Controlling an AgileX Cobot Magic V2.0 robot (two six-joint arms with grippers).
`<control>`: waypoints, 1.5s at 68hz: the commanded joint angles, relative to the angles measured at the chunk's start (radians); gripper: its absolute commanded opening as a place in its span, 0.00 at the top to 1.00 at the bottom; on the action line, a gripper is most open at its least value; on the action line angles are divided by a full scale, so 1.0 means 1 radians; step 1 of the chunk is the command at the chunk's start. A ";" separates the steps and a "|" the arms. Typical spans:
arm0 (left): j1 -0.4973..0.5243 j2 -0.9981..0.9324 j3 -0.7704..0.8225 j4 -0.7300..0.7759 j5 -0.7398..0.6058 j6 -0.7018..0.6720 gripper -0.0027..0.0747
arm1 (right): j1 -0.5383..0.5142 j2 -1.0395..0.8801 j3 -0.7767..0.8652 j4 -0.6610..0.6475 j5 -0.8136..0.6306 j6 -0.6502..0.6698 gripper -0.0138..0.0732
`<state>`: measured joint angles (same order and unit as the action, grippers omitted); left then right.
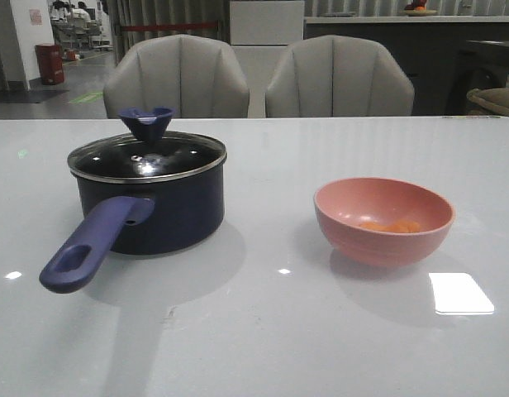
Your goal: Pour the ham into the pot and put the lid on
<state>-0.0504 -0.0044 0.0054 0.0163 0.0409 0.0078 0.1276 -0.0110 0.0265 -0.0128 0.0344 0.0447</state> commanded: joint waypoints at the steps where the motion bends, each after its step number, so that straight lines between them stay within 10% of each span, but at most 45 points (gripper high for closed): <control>1: 0.001 -0.019 0.020 -0.003 -0.078 -0.008 0.79 | -0.006 -0.019 -0.005 -0.008 -0.079 -0.003 0.70; 56: 0.001 -0.019 0.020 -0.003 -0.078 -0.008 0.79 | -0.006 -0.019 -0.005 -0.008 -0.079 -0.003 0.70; 73: 0.001 -0.019 -0.009 -0.081 -0.375 -0.008 0.79 | -0.006 -0.019 -0.005 -0.008 -0.079 -0.003 0.70; 102: 0.001 0.228 -0.457 -0.083 0.226 -0.008 0.79 | -0.006 -0.019 -0.005 -0.008 -0.079 -0.003 0.70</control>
<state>-0.0504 0.1494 -0.3589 -0.0575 0.2047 0.0078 0.1276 -0.0110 0.0265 -0.0128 0.0344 0.0447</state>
